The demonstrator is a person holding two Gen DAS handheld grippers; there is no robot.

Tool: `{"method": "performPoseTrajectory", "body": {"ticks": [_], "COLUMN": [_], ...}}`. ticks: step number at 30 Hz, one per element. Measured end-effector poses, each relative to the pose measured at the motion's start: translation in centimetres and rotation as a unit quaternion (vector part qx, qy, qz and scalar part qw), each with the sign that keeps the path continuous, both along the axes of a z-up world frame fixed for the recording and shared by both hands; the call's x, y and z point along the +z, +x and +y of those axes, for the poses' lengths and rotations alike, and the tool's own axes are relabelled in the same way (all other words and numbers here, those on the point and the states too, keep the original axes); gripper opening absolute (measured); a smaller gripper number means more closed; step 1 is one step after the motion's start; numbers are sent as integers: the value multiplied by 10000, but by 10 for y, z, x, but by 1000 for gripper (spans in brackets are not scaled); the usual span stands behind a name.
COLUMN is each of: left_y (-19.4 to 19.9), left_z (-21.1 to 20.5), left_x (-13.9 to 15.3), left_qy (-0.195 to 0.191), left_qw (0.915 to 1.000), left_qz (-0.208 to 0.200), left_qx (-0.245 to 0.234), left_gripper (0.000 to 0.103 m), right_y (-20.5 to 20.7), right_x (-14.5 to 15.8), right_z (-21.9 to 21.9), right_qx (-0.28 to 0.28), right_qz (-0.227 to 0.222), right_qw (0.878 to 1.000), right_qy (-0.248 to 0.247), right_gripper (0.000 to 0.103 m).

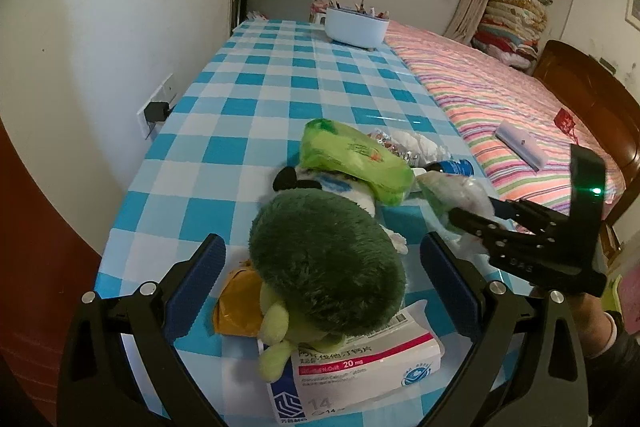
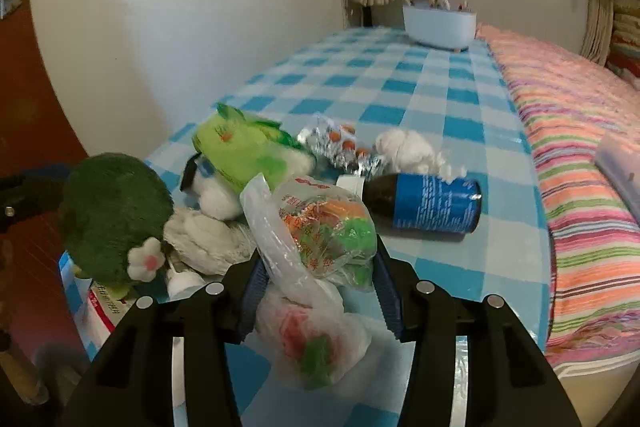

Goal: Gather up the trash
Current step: 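Grasp the green plush toy with the left gripper while the right gripper holds the plastic bag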

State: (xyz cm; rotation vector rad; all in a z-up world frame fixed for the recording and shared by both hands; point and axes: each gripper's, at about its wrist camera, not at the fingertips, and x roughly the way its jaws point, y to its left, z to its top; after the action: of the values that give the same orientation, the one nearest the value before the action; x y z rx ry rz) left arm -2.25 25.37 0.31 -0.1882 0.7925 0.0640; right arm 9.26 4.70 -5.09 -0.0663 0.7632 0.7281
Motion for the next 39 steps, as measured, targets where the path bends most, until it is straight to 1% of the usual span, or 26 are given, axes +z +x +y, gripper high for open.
{"method": "performPoseTrajectory", "body": {"ticks": [8, 11, 13, 14, 16, 19, 23, 28, 32, 39], "left_y": [21, 25, 26, 26, 26, 26, 23, 17, 16, 20], "left_z": [-6, -6, -4, -3, 1, 3, 4, 7, 2, -17], "left_x": [-15, -20, -20, -19, -19, -17, -11, 4, 13, 24], "left_qy": [-5, 114, 207, 181, 52, -18, -42, -171, -239, -325], "left_qw": [9997, 9998, 9995, 9995, 9996, 9993, 9983, 9962, 9955, 9954], "left_qz": [241, 161, 61, 49, 14, -58, -238, -545, -665, -789], "left_qx": [-73, 75, 232, 247, 291, 369, 534, 653, 629, 427], "left_gripper": [96, 94, 69, 69, 65, 61, 60, 59, 59, 59], "right_y": [-2, 1, 3, 4, 7, 9, 8, 4, 2, -3], "right_x": [3, 4, 5, 5, 7, 11, 16, 25, 29, 32], "right_z": [-12, -21, -27, -30, -37, -44, -55, -66, -74, -96], "right_qx": [-64, -181, -250, -290, -389, -500, -594, -707, -783, -973], "right_qz": [26, 29, 62, 75, 68, 8, -85, -329, -421, -535], "right_qw": [9999, 9995, 9991, 9989, 9982, 9973, 9961, 9945, 9934, 9914], "right_qy": [152, 239, 324, 369, 462, 541, 651, 696, 723, 691], "right_gripper": [47, 48, 48, 48, 48, 48, 48, 48, 48, 48]}}
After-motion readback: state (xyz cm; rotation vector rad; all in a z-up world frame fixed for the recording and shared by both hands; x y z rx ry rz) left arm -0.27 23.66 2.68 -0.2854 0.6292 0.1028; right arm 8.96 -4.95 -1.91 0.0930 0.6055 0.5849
